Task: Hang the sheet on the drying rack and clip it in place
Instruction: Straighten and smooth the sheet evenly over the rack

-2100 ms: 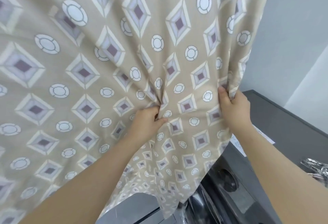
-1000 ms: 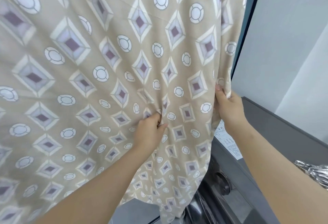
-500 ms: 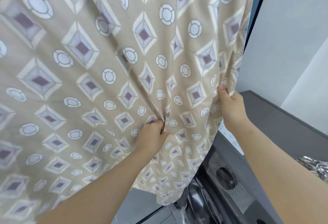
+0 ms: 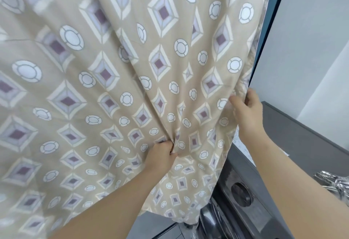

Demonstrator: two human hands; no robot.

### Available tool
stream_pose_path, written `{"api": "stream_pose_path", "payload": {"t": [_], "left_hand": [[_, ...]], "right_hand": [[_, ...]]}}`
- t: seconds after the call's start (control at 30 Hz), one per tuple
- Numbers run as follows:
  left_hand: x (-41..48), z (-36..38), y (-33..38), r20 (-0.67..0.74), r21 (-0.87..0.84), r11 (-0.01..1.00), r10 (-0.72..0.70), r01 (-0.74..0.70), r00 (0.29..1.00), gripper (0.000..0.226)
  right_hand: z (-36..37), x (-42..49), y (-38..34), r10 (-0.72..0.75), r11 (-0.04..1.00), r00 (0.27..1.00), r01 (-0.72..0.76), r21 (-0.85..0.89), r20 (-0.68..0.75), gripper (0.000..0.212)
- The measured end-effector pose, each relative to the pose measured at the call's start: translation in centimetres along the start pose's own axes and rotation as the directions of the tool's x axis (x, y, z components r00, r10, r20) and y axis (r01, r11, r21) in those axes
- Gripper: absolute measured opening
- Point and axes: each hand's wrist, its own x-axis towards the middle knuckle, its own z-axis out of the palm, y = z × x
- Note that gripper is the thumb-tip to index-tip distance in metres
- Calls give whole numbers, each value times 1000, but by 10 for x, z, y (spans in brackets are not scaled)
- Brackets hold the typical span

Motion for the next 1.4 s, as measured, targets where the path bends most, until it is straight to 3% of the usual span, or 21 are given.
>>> {"api": "stream_pose_path", "payload": {"t": [0.1, 0.27, 0.37, 0.73, 0.93, 1.1, 1.4], "left_hand": [[3, -2, -2, -10, -1, 1000, -14, 14, 1000, 44], [2, -7, 5, -125, -169, 985, -42, 21, 991, 34], [6, -11, 12, -190, -148, 989, -21, -8, 982, 41], [-1, -5, 15, -98, -23, 1000, 8, -10, 995, 42], [-4, -11, 10, -23, -2, 1000, -4, 4, 1000, 41], [-12, -22, 17, -146, -157, 987, -39, 16, 988, 41], [-5, -84, 83, -395, -394, 861, 159, -323, 905, 17]], "right_hand": [[-3, 9, -15, -73, 997, 997, 71, -38, -36, 31], [-21, 7, 6, -36, 977, 995, 14, -211, -98, 36], [-27, 1, 17, -39, 964, 996, 15, -265, -85, 32], [-32, -1, 28, 1, 951, 997, -27, -309, -83, 27], [-40, -8, 20, 118, 985, 985, -132, -113, -127, 35], [-37, -16, 11, 210, 975, 977, -211, 65, 23, 5], [-18, 4, -38, 111, 986, 983, -126, 105, 145, 21]]}}
